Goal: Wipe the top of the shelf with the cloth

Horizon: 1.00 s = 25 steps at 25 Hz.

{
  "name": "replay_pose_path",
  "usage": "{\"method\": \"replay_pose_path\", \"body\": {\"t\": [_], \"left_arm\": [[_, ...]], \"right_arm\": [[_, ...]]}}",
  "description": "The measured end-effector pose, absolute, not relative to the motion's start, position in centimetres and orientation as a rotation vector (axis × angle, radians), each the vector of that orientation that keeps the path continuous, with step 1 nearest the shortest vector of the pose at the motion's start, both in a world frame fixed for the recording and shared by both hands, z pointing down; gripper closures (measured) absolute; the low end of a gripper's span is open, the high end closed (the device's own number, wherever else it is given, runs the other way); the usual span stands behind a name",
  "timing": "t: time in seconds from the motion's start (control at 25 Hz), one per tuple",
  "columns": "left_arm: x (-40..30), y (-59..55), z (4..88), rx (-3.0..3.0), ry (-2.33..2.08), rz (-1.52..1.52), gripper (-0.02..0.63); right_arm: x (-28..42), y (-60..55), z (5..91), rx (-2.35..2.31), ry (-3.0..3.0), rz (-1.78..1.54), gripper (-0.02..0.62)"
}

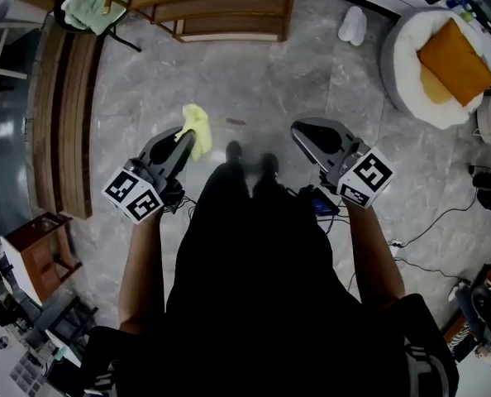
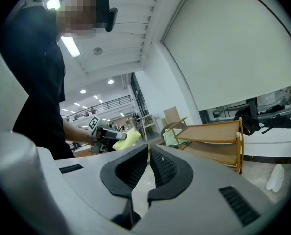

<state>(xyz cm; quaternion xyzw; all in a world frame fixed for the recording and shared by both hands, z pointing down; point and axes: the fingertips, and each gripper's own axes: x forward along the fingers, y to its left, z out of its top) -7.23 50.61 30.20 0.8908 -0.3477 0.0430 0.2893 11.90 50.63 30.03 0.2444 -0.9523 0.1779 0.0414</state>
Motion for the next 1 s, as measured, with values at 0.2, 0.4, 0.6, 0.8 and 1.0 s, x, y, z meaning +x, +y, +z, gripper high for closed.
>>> {"method": "replay_pose_path", "body": {"t": [0.2,0.4,0.6,0.8,1.0], "left_arm": [[-7.6,44.6,31.8,2.375,-0.915,0.095,0.575],[-8.0,35.2,33.0,2.338,-0.944,-0.002,0.575],[-6.0,27.0,33.4,2.358,-0.878,0.023,0.575],[-4.5,20.0,32.1,2.407,-0.808,0.042,0.575],[-2.3,14.8,32.6,2.39,-0.827,0.094,0.575]], "right_arm": [[11.2,44.0,31.0,0.723,-2.892,0.548,0.568],[10.2,35.0,31.1,0.728,-2.838,0.554,0.568],[8.8,26.0,29.8,0.729,-2.806,0.501,0.568],[6.3,17.9,29.5,0.741,-2.771,0.437,0.568],[7.0,11.8,30.4,0.729,-2.742,0.424,0.568]]}}
